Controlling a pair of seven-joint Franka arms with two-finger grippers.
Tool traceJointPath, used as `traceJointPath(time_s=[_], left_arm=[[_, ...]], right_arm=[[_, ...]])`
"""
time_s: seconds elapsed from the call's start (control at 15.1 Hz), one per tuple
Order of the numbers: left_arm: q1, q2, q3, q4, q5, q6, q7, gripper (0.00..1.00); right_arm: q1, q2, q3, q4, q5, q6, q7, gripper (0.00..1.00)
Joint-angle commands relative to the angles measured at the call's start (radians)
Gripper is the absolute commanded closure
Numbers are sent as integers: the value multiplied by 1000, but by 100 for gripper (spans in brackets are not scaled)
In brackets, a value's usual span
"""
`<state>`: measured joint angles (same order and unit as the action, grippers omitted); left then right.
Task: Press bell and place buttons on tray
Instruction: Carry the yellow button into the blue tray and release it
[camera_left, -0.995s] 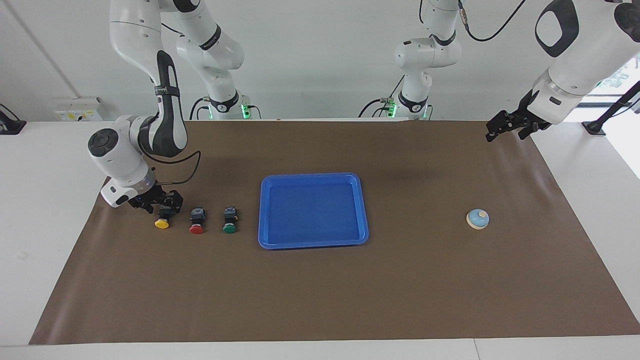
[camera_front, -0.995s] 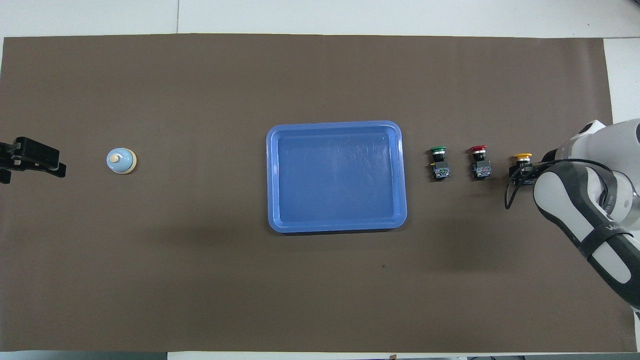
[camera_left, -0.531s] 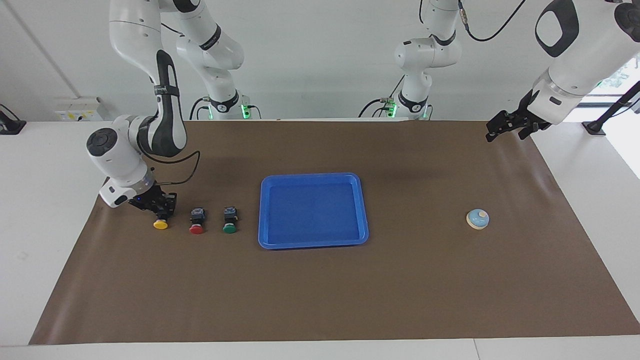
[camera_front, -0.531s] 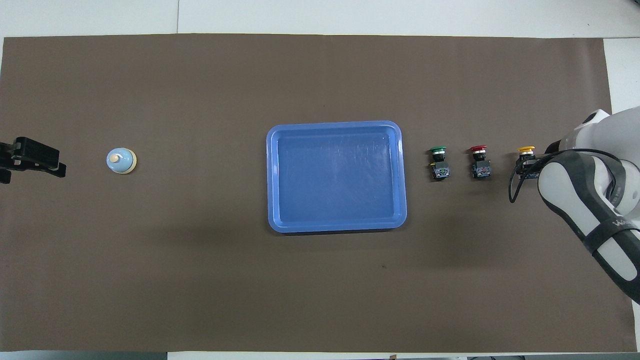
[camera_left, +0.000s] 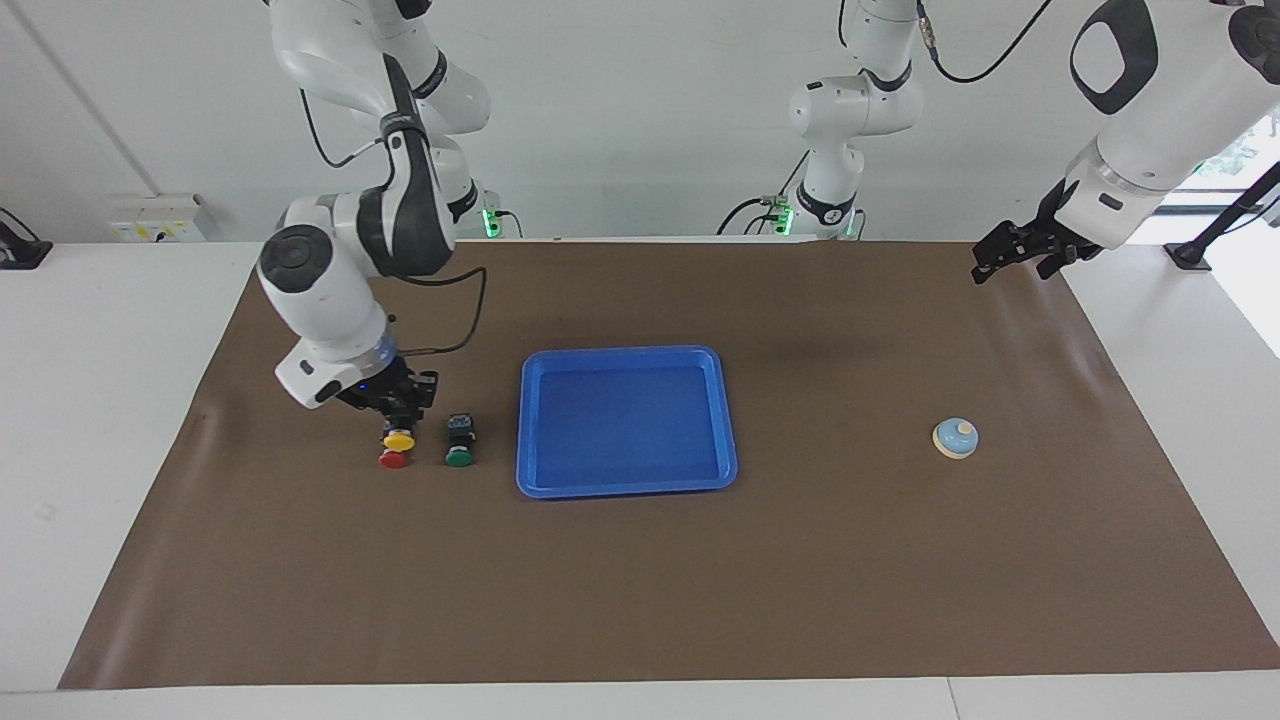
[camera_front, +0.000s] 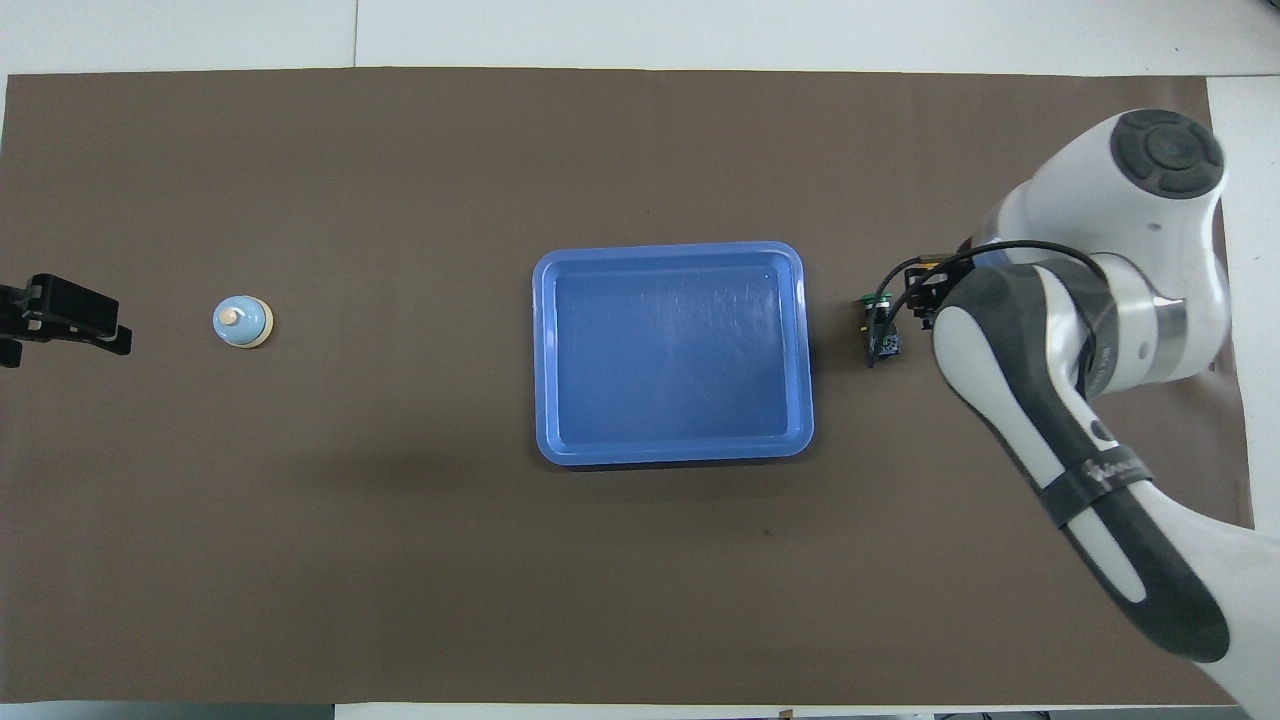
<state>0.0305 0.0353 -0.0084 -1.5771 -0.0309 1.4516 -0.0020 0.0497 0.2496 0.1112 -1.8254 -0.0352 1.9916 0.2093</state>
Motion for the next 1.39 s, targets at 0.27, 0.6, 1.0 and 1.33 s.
traceJointPath(time_s=[0.27, 0.6, 1.0, 1.33], left_arm=[[-4, -28, 7, -29, -7, 9, -1, 0], [-4, -28, 7, -29, -7, 9, -1, 0], [-4, -29, 7, -29, -7, 9, -1, 0], [-4, -28, 7, -29, -7, 9, -1, 0]], right_arm=[[237, 60, 2, 43, 21, 16, 327, 100], [266, 85, 2, -11, 24, 108, 331, 100], [271, 82, 7, -75, 26, 180, 328, 81], [257, 65, 7, -58, 55, 130, 343, 0]])
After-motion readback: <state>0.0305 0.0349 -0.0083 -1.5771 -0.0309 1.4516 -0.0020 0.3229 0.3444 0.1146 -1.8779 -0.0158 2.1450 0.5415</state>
